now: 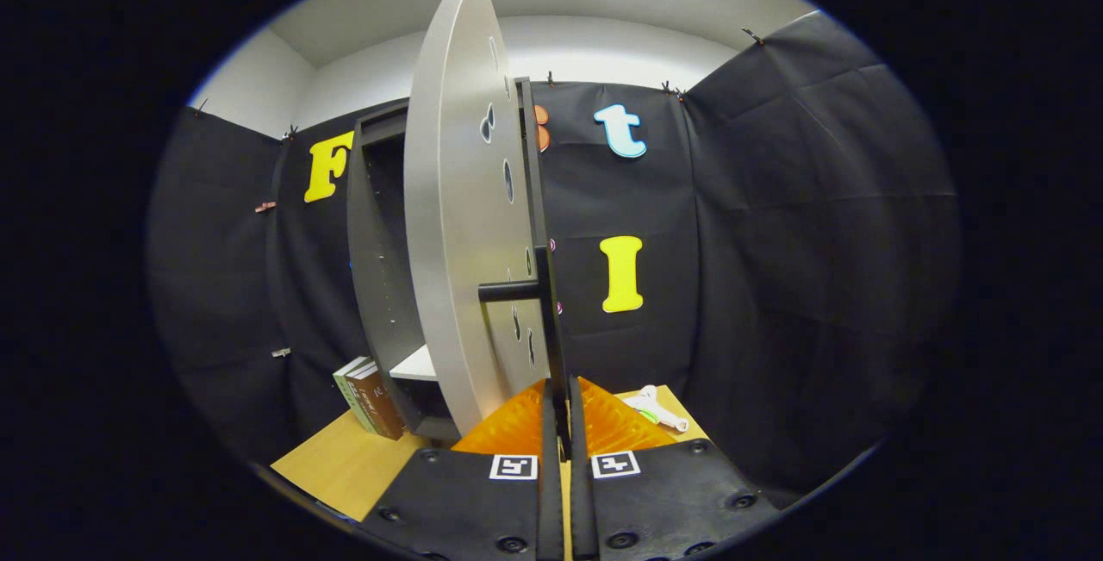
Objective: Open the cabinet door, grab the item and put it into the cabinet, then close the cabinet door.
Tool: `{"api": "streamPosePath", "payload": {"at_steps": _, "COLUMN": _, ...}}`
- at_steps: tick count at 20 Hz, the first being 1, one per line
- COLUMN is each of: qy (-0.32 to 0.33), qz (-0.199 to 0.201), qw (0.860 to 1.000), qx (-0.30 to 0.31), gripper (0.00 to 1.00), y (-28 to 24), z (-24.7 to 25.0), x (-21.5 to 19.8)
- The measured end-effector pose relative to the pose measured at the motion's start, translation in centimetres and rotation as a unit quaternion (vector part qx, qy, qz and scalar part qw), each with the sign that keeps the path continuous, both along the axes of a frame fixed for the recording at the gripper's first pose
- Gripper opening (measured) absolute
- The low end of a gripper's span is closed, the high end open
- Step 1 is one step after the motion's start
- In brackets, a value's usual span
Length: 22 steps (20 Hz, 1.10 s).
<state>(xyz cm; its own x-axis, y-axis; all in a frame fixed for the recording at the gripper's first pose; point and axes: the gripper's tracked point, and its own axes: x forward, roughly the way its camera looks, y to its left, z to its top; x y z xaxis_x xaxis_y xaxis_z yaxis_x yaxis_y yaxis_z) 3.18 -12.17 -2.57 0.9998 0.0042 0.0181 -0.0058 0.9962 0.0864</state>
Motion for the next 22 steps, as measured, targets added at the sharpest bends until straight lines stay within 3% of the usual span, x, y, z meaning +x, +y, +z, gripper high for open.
{"api": "streamPosePath", "payload": {"at_steps": 6, "qy": -0.016, "qz": -0.067, "qw": 0.997, "qx": -0.023, "gripper": 0.13, "y": -1.2, "z": 0.5, "x": -1.7}}
{"api": "streamPosePath", "payload": {"at_steps": 12, "qy": -0.038, "qz": -0.129, "qw": 0.991, "qx": -0.021, "gripper": 0.08, "y": 1.9, "z": 1.3, "x": -4.2}}
{"api": "streamPosePath", "payload": {"at_steps": 19, "qy": 0.008, "qz": -0.128, "qw": 0.992, "qx": -0.017, "gripper": 0.08, "y": 12.5, "z": -3.1, "x": -5.9}}
{"api": "streamPosePath", "payload": {"at_steps": 20, "qy": 0.015, "qz": -0.125, "qw": 0.992, "qx": -0.013, "gripper": 0.18, "y": 13.8, "z": -3.9, "x": -5.6}}
{"api": "streamPosePath", "payload": {"at_steps": 22, "qy": 0.036, "qz": -0.115, "qw": 0.993, "qx": -0.006, "gripper": 0.18, "y": 16.0, "z": -5.7, "x": -4.6}}
